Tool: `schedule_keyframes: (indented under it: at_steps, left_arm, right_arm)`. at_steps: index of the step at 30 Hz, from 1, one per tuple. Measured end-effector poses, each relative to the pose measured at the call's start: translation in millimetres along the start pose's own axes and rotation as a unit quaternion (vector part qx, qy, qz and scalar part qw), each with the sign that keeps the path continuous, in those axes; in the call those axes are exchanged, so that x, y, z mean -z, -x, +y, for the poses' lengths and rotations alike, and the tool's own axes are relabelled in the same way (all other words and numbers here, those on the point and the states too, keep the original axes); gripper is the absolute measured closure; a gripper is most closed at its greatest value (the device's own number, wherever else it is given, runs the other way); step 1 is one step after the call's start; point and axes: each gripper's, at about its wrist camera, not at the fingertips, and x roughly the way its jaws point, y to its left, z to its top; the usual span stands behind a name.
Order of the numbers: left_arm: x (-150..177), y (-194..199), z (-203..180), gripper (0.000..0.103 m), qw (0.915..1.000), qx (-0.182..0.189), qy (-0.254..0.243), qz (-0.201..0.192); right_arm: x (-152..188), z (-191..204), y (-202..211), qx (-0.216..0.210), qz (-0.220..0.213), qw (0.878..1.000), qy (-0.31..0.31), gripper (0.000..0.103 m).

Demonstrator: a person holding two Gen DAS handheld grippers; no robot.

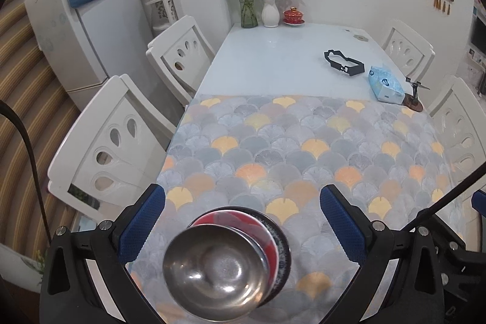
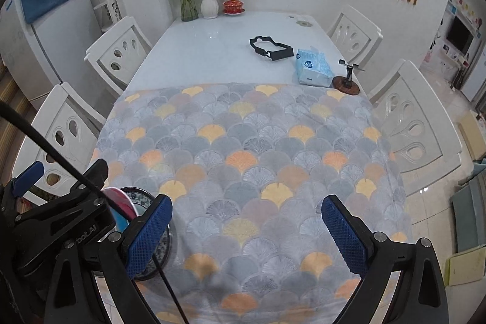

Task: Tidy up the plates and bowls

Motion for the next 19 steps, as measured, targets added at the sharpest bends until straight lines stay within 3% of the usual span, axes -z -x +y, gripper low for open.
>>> schedule_keyframes:
  at_steps: [12,19]
  left_arm:
    - [8,-1,-30,0.001,0.9994,-0.023,0.01,0.024]
    - [17,7,-48,0.001,0.9991,-0.041,0.013,0.003]
  right_arm:
    - [-7,-35,-10,-0.022,0.009,1.0,0.011,0.005]
    - [-2,-53,-22,-0.029,0.026,0.999,0.026,0.005]
